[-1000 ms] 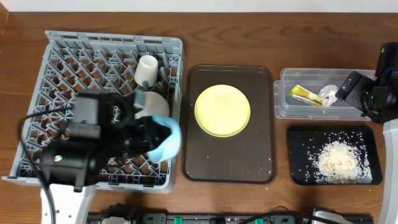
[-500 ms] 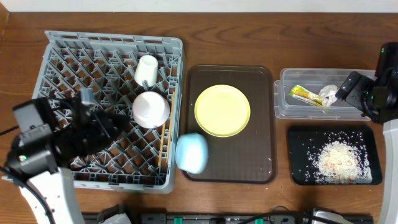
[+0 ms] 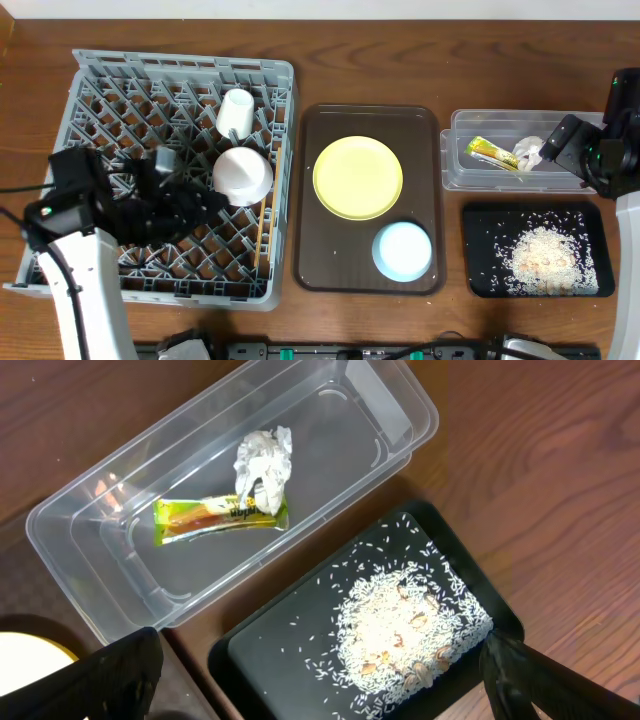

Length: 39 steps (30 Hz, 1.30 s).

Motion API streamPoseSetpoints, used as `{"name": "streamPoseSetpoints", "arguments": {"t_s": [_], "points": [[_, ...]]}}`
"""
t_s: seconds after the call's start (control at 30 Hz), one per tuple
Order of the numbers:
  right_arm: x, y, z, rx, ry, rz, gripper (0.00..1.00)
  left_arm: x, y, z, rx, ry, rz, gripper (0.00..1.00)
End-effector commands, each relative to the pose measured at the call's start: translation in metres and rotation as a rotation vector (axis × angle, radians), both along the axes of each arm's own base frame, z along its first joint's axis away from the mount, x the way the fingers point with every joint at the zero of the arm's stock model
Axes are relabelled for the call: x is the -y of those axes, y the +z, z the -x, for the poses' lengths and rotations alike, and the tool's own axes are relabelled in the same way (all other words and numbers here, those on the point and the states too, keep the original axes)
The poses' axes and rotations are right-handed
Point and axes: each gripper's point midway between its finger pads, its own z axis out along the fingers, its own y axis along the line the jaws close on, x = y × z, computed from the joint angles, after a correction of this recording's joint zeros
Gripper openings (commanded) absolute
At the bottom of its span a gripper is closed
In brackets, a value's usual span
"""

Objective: Sort waste into correct bins and load items into the dishwasher

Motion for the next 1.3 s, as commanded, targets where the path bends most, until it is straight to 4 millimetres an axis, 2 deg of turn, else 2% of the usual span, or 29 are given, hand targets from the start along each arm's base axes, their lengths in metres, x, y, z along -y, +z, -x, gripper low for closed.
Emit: {"name": "streamPoseSetpoints", "arguments": {"t_s": [0.0, 0.1, 0.2, 0.37, 0.5, 0.6, 0.63, 0.67, 0.77, 0.87, 1.0, 1.13, 1.27], "points": [[0.003, 0.002, 0.001, 0.002, -0.002, 0.01, 0.99, 0.022, 0.003, 0.007, 0.004, -0.077, 0.003, 0.57], [0.003, 0.002, 0.001, 0.002, -0.002, 0.009, 0.99, 0.047, 0.004, 0.009, 0.003, -0.156, 0.007, 0.7], [0.003, 0.002, 0.001, 0.002, -0.002, 0.01, 0.99, 0.067, -0.001, 0.008, -0.019, -0.188, -0.04, 0.75], [0.003, 0.002, 0.001, 0.002, -0.002, 0.01, 0.99, 0.093, -0.02, -0.003, -0.027, -0.12, -0.261, 0.83], [0.003, 0.002, 0.001, 0.002, -0.002, 0.01, 0.99, 0.121, -0.027, -0.016, 0.079, -0.06, -0.432, 0.86], [0.003, 0.002, 0.001, 0.002, -0.002, 0.01, 0.99, 0.151, -0.03, -0.027, 0.21, -0.066, -0.522, 0.85], [0.003, 0.002, 0.001, 0.002, -0.002, 0.009, 0.99, 0.165, -0.032, -0.029, 0.242, -0.086, -0.528, 0.75], [0.003, 0.002, 0.001, 0.002, -0.002, 0.009, 0.99, 0.179, -0.036, -0.03, 0.258, -0.108, -0.522, 0.7], [0.003, 0.002, 0.001, 0.002, -0.002, 0.009, 0.99, 0.216, -0.061, -0.038, 0.244, -0.172, -0.481, 0.64], [0.003, 0.002, 0.001, 0.002, -0.002, 0.01, 0.99, 0.242, -0.081, -0.052, 0.213, -0.251, -0.452, 0.61], [0.003, 0.002, 0.001, 0.002, -0.002, 0.01, 0.99, 0.263, -0.102, -0.082, 0.174, -0.337, -0.471, 0.61], [0.003, 0.002, 0.001, 0.002, -0.002, 0.01, 0.99, 0.282, -0.115, -0.111, 0.212, -0.408, -0.509, 0.61], [0.003, 0.002, 0.001, 0.002, -0.002, 0.01, 0.99, 0.292, -0.139, -0.122, 0.214, -0.42, -0.524, 0.61]]}}
